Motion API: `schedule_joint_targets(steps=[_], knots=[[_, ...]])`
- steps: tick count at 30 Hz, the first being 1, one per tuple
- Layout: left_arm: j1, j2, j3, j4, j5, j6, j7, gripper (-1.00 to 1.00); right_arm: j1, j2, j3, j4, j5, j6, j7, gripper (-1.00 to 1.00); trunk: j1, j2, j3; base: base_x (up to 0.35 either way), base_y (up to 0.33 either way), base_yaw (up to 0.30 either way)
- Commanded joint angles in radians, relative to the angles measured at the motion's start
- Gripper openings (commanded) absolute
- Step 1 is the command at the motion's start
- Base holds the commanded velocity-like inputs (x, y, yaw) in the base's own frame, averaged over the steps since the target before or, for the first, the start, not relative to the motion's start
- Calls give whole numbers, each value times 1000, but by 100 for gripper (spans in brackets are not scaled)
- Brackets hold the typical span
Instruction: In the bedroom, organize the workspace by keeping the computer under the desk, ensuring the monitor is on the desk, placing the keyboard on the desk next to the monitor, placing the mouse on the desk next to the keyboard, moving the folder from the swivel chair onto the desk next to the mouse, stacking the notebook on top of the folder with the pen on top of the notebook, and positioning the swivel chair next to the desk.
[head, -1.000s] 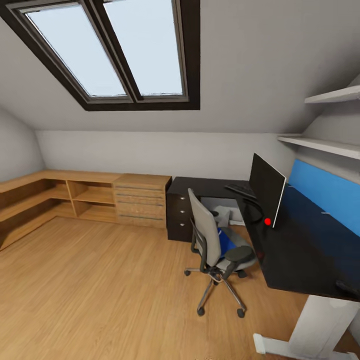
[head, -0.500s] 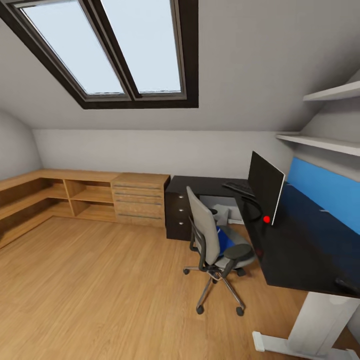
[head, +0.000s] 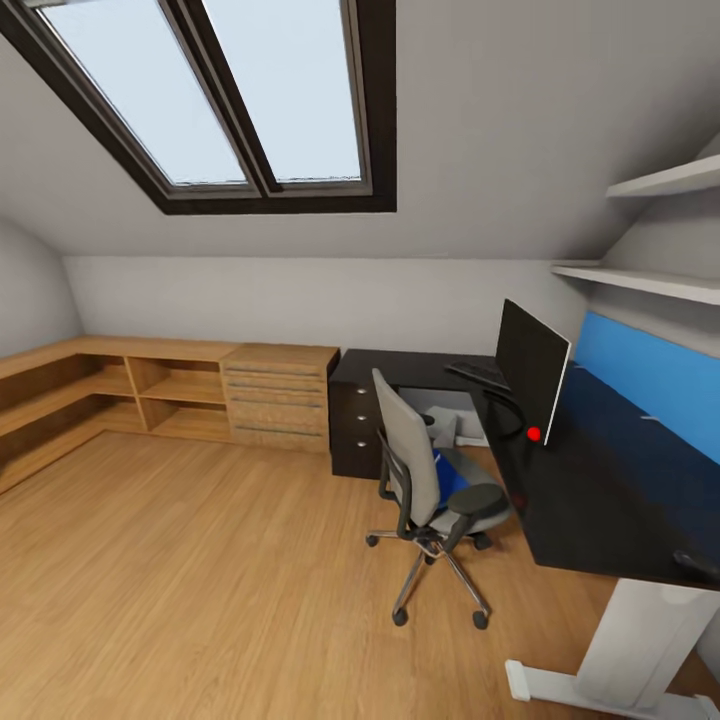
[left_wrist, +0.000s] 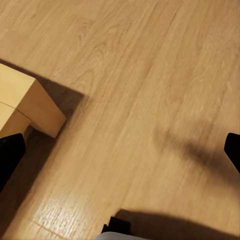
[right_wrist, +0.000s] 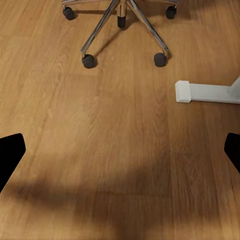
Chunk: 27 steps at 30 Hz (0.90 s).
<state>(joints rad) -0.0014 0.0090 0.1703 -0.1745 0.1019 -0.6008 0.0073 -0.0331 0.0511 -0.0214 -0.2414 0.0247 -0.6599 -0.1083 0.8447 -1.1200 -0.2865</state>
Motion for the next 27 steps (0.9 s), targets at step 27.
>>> schedule_joint_targets(steps=[27], knots=[[0,0,-6,1,10,-2,0,100,-1,0,-4,1,3,-1,-4,100,104,-190,-91,0,0,-160]])
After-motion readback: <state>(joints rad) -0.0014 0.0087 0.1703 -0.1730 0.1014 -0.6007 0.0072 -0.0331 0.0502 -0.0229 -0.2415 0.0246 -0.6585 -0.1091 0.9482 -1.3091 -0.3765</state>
